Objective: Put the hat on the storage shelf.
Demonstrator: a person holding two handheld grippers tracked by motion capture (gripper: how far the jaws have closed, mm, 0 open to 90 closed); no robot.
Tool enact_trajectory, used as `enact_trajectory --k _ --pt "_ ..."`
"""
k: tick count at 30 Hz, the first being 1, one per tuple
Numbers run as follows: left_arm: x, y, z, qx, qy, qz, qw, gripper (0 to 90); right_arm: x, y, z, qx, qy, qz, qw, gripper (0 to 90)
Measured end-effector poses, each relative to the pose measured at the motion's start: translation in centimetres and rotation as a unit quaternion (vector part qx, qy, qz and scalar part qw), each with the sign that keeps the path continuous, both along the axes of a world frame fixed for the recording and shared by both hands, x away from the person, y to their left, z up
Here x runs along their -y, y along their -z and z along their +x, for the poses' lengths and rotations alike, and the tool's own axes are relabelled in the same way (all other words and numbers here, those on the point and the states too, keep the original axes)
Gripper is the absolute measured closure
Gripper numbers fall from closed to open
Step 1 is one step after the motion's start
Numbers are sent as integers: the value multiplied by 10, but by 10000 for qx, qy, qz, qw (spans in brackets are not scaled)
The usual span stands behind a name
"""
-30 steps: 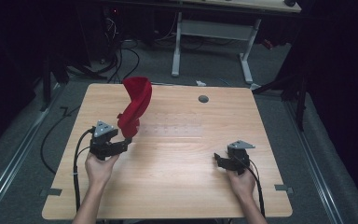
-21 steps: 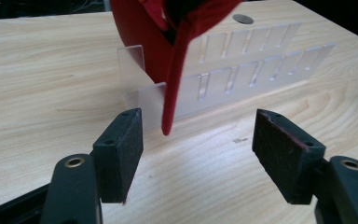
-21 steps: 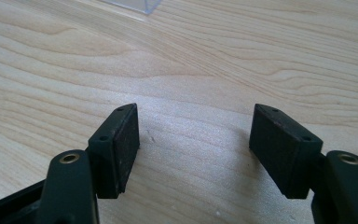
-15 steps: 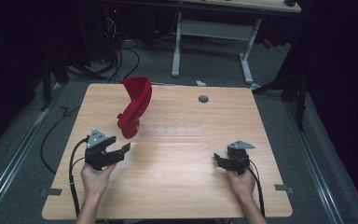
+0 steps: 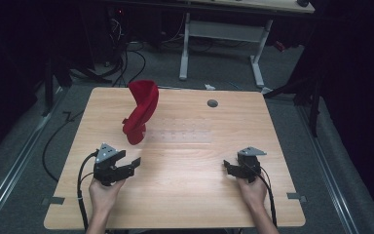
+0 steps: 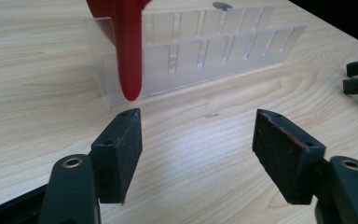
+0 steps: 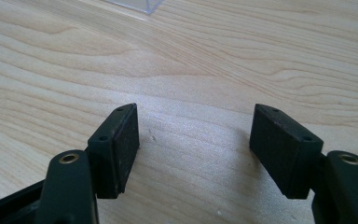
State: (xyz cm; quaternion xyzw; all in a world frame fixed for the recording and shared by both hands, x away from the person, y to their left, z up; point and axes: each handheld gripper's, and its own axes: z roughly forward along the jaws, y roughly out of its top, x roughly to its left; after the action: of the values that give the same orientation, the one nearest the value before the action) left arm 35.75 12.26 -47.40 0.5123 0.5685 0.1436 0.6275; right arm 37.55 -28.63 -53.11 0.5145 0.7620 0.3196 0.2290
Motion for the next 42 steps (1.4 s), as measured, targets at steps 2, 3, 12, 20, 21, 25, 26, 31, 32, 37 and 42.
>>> enact_trajectory --k 2,3,12,20,21,25,26,31,32,37,42 --pt "2 2 -2 7 19 11 10000 332 0 0 0 -3 -8 -1 10000 332" --pt "3 3 -3 23 10 -8 10000 332 0 0 0 1 -7 -5 10000 332" --pt "10 15 -3 -24 20 186 9998 328 -1 0 0 -5 -13 -1 10000 332" --pt "17 30 4 -162 -43 338 9993 329 -1 0 0 3 -19 -4 10000 332" --pt "18 31 5 -173 -42 355 9992 329 -1 0 0 0 -18 -2 10000 332" --pt "23 37 9 -233 -75 394 9989 328 -1 0 0 -4 -22 2 10000 332" --pt "24 39 10 -239 -77 419 9988 328 -1 0 0 -3 -24 1 10000 332" --pt "26 48 14 -320 -133 596 9976 328 -1 0 0 -3 -22 2 10000 331" --pt "27 49 15 -322 -160 605 9975 328 -1 0 0 -1 -26 2 10000 332" --pt "30 56 19 -316 -260 793 9960 328 -1 0 0 -6 -35 2 10000 332" --pt "34 61 21 -320 -326 940 9945 326 -1 0 0 0 -55 -3 10000 332"
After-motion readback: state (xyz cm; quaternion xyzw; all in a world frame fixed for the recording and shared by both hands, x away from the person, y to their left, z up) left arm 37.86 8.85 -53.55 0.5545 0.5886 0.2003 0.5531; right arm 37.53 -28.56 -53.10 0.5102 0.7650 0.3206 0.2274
